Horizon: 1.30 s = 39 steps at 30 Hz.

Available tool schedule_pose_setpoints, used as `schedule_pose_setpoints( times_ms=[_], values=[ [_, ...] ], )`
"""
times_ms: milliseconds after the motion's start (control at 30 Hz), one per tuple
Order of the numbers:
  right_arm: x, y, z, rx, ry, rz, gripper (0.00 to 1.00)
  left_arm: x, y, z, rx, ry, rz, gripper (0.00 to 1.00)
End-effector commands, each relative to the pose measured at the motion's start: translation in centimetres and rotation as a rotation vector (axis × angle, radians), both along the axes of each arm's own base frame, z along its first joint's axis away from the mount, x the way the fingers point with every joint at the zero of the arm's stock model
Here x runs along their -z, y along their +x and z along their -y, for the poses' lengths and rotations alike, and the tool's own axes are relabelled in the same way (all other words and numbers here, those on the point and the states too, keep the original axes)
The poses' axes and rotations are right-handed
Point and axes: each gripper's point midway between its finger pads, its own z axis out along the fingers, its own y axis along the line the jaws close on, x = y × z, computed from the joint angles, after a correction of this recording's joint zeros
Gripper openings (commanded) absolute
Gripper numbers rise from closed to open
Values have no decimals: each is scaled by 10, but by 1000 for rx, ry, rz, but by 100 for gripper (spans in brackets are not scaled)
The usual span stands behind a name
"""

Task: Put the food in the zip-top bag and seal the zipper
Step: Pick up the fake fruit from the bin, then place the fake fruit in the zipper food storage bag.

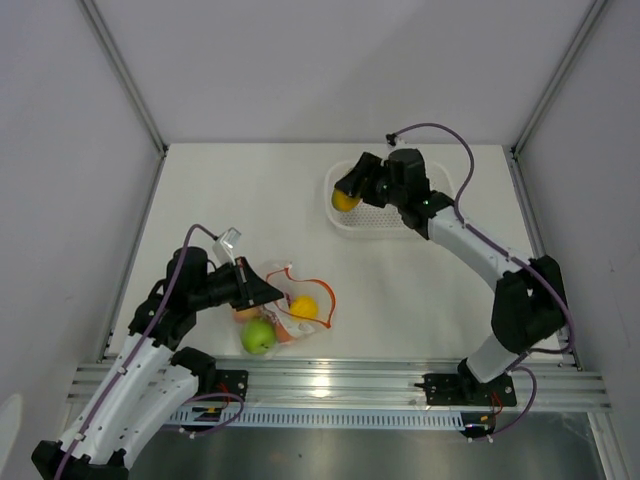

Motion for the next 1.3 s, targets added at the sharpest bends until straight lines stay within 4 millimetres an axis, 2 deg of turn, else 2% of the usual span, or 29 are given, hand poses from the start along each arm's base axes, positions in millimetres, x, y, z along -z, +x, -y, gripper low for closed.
schedule_pose_setpoints(
  times_ms=[0,33,67,100,133,167,200,267,300,433,533,633,767,1100,1167,1267],
  values=[
    [-27,-62,-27,-237,-95,170,6,-23,1,-2,-13,-17,41,1],
    [-41,-79,-28,-273,-103,228,7,-24,0,-2,-10,-18,42,1],
    [-43,-100,-41,-331,-103,253,6,-25,-1,-2,-7,-16,41,1],
    [-28,-116,-42,-366,-123,243,7,-26,-1,-2,-4,-13,41,1],
    [-26,-128,-44,-387,-131,254,7,-28,-2,-2,-2,-12,42,1],
    [-38,-143,-43,-412,-123,304,7,-28,-3,-2,4,-11,42,1],
    [-23,-163,-47,-458,-136,295,7,-28,-4,-3,4,0,39,1],
    [-28,-187,-46,-498,-132,348,7,-29,-5,-4,0,5,39,1],
    [-24,-201,-51,-527,-129,379,7,-29,-6,-4,4,4,37,1],
    [-21,-233,-57,-612,-123,424,6,-25,-9,-5,5,5,23,0],
    [-20,-251,-67,-673,-128,458,6,-28,-13,-5,6,-6,23,0],
    [-13,-255,-77,-701,-149,459,7,-33,-15,-6,8,-10,34,1],
    [-13,-257,-91,-737,-147,466,8,-38,-17,-7,10,-11,37,0],
    [4,-282,-119,-880,-144,437,23,-43,-22,-6,16,-35,51,0],
    [6,-288,-122,-907,-142,444,28,-42,-22,-6,23,-31,46,1],
    [9,-297,-123,-950,-150,447,31,-43,-22,-5,32,-24,47,1]
  ],
)
